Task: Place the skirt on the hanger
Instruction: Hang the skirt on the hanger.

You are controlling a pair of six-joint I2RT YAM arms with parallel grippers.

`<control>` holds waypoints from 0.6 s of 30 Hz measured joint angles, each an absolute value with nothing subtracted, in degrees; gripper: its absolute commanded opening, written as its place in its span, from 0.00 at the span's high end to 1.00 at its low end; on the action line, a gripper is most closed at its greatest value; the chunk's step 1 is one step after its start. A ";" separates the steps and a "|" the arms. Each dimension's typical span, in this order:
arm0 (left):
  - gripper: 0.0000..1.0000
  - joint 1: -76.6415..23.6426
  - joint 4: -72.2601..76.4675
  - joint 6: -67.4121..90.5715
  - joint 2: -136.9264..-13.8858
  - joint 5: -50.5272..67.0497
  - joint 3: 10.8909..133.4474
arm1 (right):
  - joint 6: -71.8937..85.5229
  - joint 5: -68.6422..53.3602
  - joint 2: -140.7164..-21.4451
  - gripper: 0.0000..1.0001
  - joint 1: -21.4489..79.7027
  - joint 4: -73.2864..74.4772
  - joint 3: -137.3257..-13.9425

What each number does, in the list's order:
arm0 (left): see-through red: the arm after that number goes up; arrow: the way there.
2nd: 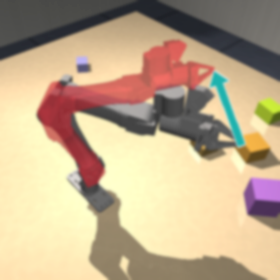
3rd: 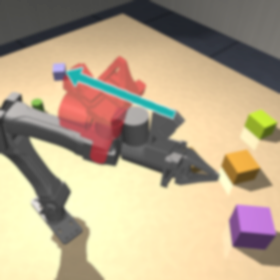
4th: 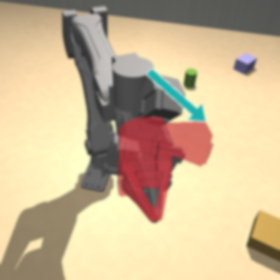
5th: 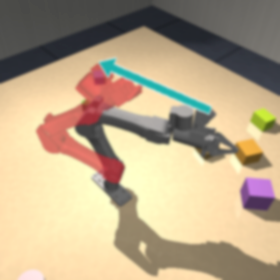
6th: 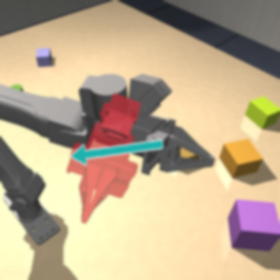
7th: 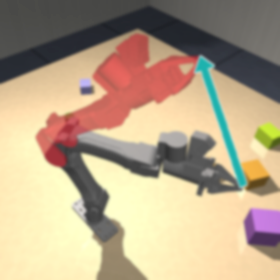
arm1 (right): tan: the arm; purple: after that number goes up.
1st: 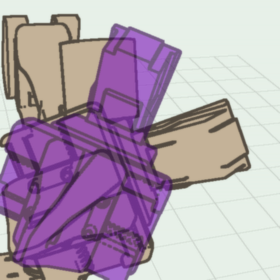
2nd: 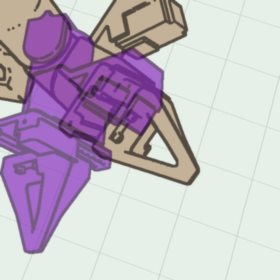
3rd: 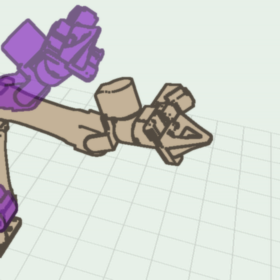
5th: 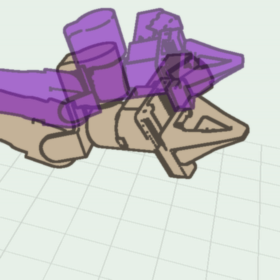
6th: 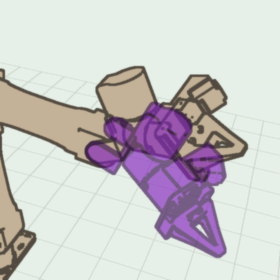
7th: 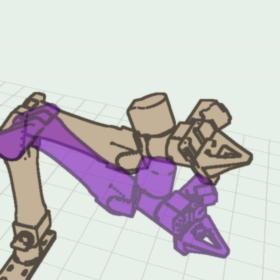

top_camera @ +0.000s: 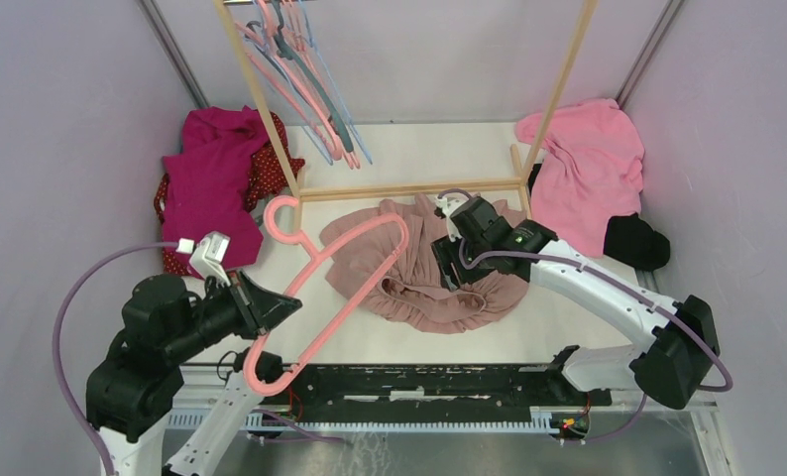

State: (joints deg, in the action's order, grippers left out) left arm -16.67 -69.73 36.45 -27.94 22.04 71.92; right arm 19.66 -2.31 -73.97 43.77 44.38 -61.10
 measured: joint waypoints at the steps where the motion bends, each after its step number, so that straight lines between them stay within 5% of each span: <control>1: 0.97 -16.36 -70.39 37.04 -27.44 22.92 72.10 | 19.64 -1.69 -74.15 0.34 43.92 44.38 -61.10; 18: 0.97 -12.56 -84.12 40.56 -24.12 35.99 68.60 | 19.84 5.21 -70.17 0.33 44.03 41.15 -51.35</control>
